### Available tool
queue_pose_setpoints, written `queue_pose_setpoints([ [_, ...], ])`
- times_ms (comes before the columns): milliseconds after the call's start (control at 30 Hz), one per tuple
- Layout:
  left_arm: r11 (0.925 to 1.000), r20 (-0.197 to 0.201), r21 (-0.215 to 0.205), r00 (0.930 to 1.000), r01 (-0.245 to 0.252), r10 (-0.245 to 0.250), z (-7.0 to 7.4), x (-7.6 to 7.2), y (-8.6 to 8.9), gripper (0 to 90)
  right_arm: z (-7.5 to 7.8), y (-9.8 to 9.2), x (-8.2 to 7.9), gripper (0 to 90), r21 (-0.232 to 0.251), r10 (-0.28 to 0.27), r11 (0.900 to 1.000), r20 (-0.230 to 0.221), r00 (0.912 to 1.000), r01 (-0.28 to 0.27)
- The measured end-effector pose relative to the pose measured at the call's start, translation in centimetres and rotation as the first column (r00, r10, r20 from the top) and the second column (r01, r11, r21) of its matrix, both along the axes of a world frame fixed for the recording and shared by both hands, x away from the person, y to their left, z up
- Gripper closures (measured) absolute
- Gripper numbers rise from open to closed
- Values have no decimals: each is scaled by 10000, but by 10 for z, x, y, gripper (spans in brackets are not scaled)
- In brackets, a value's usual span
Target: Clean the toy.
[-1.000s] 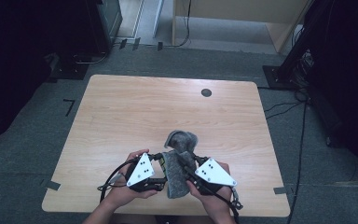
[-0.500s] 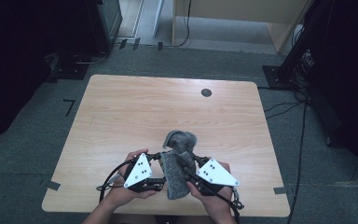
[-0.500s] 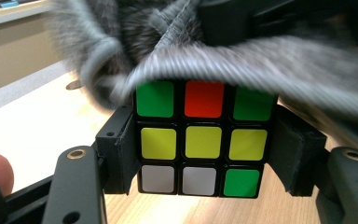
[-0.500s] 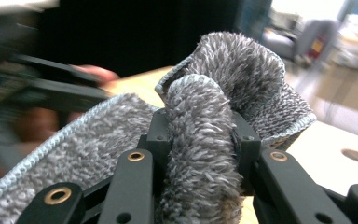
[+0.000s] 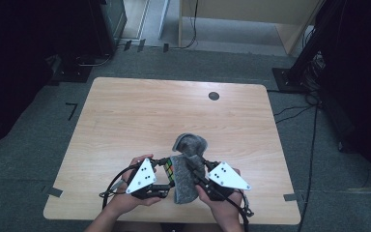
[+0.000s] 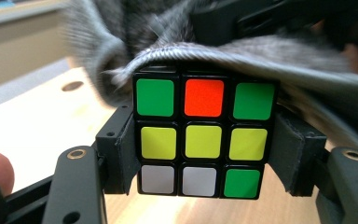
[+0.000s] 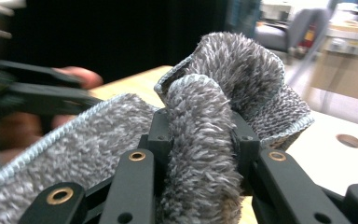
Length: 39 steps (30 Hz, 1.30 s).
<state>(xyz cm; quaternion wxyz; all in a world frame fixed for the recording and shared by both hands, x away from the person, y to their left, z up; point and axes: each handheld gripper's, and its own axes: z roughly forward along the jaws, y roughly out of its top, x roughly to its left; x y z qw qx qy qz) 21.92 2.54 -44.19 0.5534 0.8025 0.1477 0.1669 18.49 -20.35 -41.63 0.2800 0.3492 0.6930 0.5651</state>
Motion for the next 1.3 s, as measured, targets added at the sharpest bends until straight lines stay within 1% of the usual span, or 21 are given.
queue_pose_setpoints([
  [67, 9998, 91, 197, 10000, 12, -14, -2, -2, -4, 343, 1, 10, -5, 687, 10, 408, 9992, 6, 9992, -408],
  [133, 9998, 127, 194, 9999, 22, -24, -1, -3, -3, 343, 1, 12, -4, 687, -161, 407, 9991, 153, 9991, -405],
  [167, 9999, 142, 160, 9999, 56, -58, 0, -3, -2, 343, 0, 9, -3, 688, -20, 370, 9993, 14, 9993, -370],
  [267, 10000, 177, -16, 9998, 33, -33, 2, -1, 2, 343, -5, -7, 8, 692, 27, -488, 9988, -361, 9982, 489],
  [333, 9994, 70, -332, 10000, -30, 33, 5, 2, 8, 343, -8, -18, 14, 693, -108, -984, 9951, -756, 9923, 978],
  [367, 9992, 37, -408, 10000, -56, 57, 6, 3, 9, 343, -9, -21, 15, 693, -23, -1046, 9945, -847, 9909, 1048],
  [433, 9995, 20, -302, 10000, -91, 91, 6, 5, 12, 343, -6, -21, 12, 692, 324, -853, 9956, -713, 9938, 878],
  [500, 9998, 134, 29, 9998, -172, 172, 3, 4, 9, 343, 0, -12, 6, 690, 378, -362, 9986, -196, 9992, 369],
  [533, 9999, 145, 86, 9998, -128, 127, 3, 4, 8, 343, 3, -5, 1, 689, 307, 50, 9995, 63, 10000, -52],
  [633, 9999, 219, 58, 9997, 101, -103, 3, -1, 3, 343, 3, 10, -6, 684, -146, 769, 9970, 415, 9962, -764],
  [667, 9999, 290, 115, 9995, 113, -116, 3, -1, 3, 343, 2, 11, -7, 685, -229, 783, 9968, 590, 9952, -770],
  [700, 9997, 287, 115, 9994, 203, -207, 4, -1, 4, 343, 1, 9, -5, 685, -226, 724, 9972, 540, 9959, -713],
  [800, 9996, 281, 37, 9992, 272, -273, 5, -1, 6, 343, -4, -4, 5, 688, -81, -4, 10000, 41, 10000, 4],
  [833, 9997, 321, 55, 9992, 247, -248, 4, -1, 7, 343, -6, -8, 8, 688, -53, -132, 9999, -174, 9998, 131],
  [900, 9997, 395, 16, 9989, 241, -242, 5, -1, 7, 343, -6, -12, 9, 688, -17, -176, 9998, -241, 9996, 175],
  [967, 9997, 465, 59, 9987, 222, -225, 5, -1, 6, 343, -2, -8, 4, 686, 193, 248, 9995, -7, 9997, -248],
  [1033, 9996, 499, 130, 9984, 260, -266, 4, -2, 4, 343, 2, 5, -4, 686, -58, 893, 9960, 489, 9948, -891],
  [1067, 9995, 509, 152, 9983, 269, -276, 4, -3, 5, 343, 4, 13, -8, 685, -479, 935, 9948, 785, 9925, -899],
  [1133, 9995, 490, 81, 9984, 295, -299, 4, -2, 6, 343, 4, 14, -8, 685, -580, 869, 9949, 808, 9929, -823],
  [1200, 9996, 453, 3, 9985, 299, -298, 5, -1, 8, 344, 0, 4, -2, 687, -279, 438, 9987, 466, 9980, -425],
  [1300, 9994, 395, -181, 9988, 296, -288, 7, 1, 11, 343, -6, -5, 5, 689, -521, -190, 9984, 337, 9993, 207],
])
